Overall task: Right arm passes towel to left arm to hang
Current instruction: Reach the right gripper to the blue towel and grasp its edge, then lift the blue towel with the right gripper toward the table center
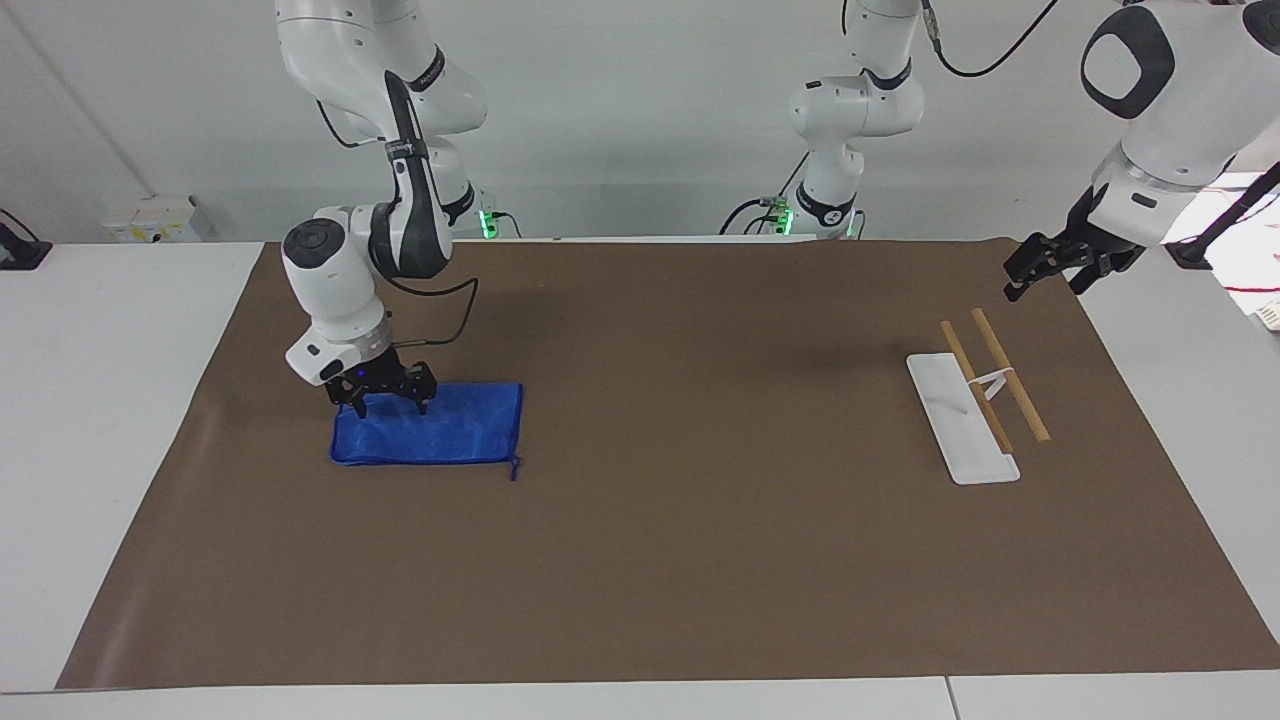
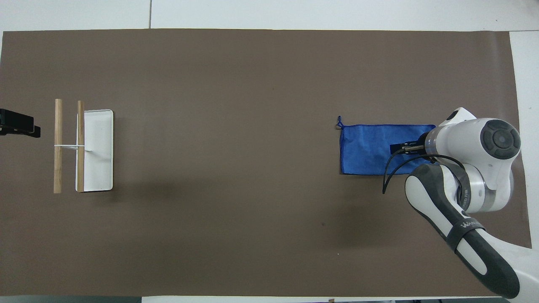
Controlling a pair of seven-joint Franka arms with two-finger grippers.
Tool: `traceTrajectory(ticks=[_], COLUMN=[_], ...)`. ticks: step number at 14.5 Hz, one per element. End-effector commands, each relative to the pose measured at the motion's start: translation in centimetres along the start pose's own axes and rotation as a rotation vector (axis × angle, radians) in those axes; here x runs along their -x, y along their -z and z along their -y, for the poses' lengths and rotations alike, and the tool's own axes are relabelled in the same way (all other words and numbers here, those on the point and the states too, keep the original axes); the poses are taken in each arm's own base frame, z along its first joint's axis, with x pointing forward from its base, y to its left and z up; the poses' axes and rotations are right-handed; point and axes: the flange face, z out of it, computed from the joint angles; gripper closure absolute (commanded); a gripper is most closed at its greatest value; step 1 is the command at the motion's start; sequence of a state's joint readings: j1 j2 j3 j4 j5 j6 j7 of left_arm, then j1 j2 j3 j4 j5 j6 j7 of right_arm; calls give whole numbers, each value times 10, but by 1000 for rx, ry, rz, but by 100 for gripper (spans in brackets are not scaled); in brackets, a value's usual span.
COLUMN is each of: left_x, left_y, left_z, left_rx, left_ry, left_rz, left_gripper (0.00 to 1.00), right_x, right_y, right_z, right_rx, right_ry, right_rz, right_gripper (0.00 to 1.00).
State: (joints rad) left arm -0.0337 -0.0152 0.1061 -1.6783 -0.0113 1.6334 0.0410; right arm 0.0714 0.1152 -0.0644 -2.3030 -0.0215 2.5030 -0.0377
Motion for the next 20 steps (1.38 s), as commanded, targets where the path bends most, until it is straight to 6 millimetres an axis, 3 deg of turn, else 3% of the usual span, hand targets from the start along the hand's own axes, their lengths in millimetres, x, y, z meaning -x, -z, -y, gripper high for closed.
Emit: traceTrajectory(ticks=[1, 4, 5, 6, 8, 9, 15, 18, 20], left_x=[7, 7, 7, 7, 7, 7, 7, 7, 7], left_y=[4, 4, 4, 4, 4, 4, 4, 4, 4], left_z=[1, 0, 0, 1, 0, 0, 0, 0, 0], left_rx=[-20, -20, -20, -20, -20, -20, -20, -20, -20], left_ry=[-13, -14, -14, -13, -14, -14, -14, -14, -14], left_rz=[1, 1, 1, 2, 2, 2, 2, 1, 1], left_gripper=[0, 0, 0, 0, 0, 0, 0, 0, 0], right_x=[1, 0, 1, 1, 1, 1, -8, -26, -42], right_y=[-21, -23, -23, -23, -23, -23, -13, 16, 45], right_z=[-3, 0, 0, 0, 0, 1, 3, 14, 22], right_rx=[-11, -19, -19, -19, -20, -20, -24, -39, -57], right_ry=[23, 22, 30, 53, 61, 61, 59, 69, 54], right_rz=[9, 4, 4, 5, 6, 8, 47, 79, 97], right_gripper=[0, 0, 8, 28, 84, 100, 100, 100, 100])
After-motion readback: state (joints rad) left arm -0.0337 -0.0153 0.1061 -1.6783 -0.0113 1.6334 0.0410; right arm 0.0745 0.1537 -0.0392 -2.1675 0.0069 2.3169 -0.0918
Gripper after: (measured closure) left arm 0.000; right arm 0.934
